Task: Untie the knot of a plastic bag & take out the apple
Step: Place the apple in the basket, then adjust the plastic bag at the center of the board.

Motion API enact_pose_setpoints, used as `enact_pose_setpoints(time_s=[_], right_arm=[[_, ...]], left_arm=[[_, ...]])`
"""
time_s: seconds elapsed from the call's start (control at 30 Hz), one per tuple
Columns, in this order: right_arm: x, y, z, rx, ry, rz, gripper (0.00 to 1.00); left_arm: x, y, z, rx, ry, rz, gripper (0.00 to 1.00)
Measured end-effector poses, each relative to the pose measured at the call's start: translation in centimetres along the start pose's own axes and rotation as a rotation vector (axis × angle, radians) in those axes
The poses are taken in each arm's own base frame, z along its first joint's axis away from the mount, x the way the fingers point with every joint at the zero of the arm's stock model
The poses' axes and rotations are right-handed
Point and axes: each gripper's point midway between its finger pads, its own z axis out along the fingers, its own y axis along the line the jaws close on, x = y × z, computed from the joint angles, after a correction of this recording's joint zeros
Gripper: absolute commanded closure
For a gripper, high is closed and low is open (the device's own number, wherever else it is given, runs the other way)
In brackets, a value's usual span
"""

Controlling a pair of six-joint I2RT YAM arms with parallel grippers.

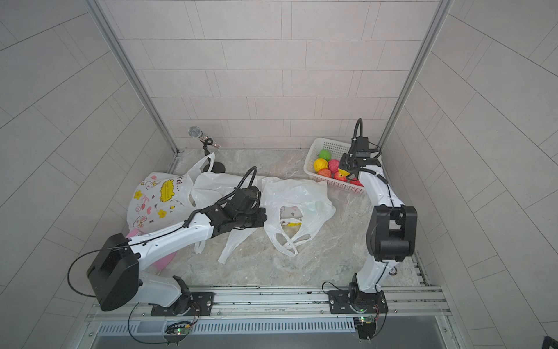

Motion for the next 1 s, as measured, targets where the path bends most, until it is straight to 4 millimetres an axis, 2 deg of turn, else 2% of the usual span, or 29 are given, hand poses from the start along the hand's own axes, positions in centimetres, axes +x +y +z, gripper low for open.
enact_pose_setpoints(time_s=[0.1,0.17,0.23,0.33,0.4,0.47,0.53,0.63,0.7,0.73,0.8,0.87,0.93,1.0], right_arm=[[-1.4,-1.9,3.7,0.045,0.019,0.027,0.28],[-1.9,-2.6,5.1,0.066,0.045,0.042,0.0],[-2.4,-2.9,5.5,0.078,0.076,0.048,0.0],[-3.4,-2.1,3.7,0.072,0.088,0.032,0.0],[-3.6,-0.9,1.4,0.055,0.085,0.003,0.0],[-2.7,0.9,-1.6,0.008,0.087,-0.029,0.0],[-0.4,3.4,-5.5,-0.064,0.095,-0.078,0.0],[5.6,8.9,-12.0,-0.235,0.072,-0.197,0.0],[11.8,12.8,-16.0,-0.395,0.074,-0.298,0.0],[14.5,13.6,-17.2,-0.447,0.086,-0.334,0.0],[18.6,13.0,-17.5,-0.469,0.117,-0.356,0.0],[21.0,10.5,-15.8,-0.39,0.153,-0.352,0.01],[22.5,7.9,-14.0,-0.293,0.179,-0.358,0.01],[22.9,5.6,-12.9,-0.224,0.192,-0.342,0.01]], left_arm=[[0.3,-0.1,-0.1,0.004,0.016,0.005,1.0],[0.4,-0.1,-0.2,0.008,0.022,0.007,1.0],[0.5,-0.2,-0.3,0.011,0.025,0.01,1.0],[0.6,-0.2,-0.4,0.013,0.031,0.017,1.0],[0.6,-0.3,-0.4,0.018,0.034,0.018,1.0],[0.6,-0.5,-0.5,0.024,0.035,0.021,1.0],[0.6,-0.6,-0.5,0.03,0.038,0.022,1.0],[0.7,-0.8,-0.5,0.043,0.045,0.024,1.0],[0.8,-1.0,-0.5,0.055,0.051,0.025,1.0],[0.8,-1.2,-0.5,0.063,0.053,0.026,1.0],[0.7,-1.5,-0.5,0.078,0.051,0.027,1.0],[0.8,-1.8,-0.4,0.092,0.057,0.029,1.0],[0.9,-2.0,-0.3,0.105,0.063,0.032,1.0],[1.1,-2.2,0.0,0.119,0.077,0.038,1.0]])
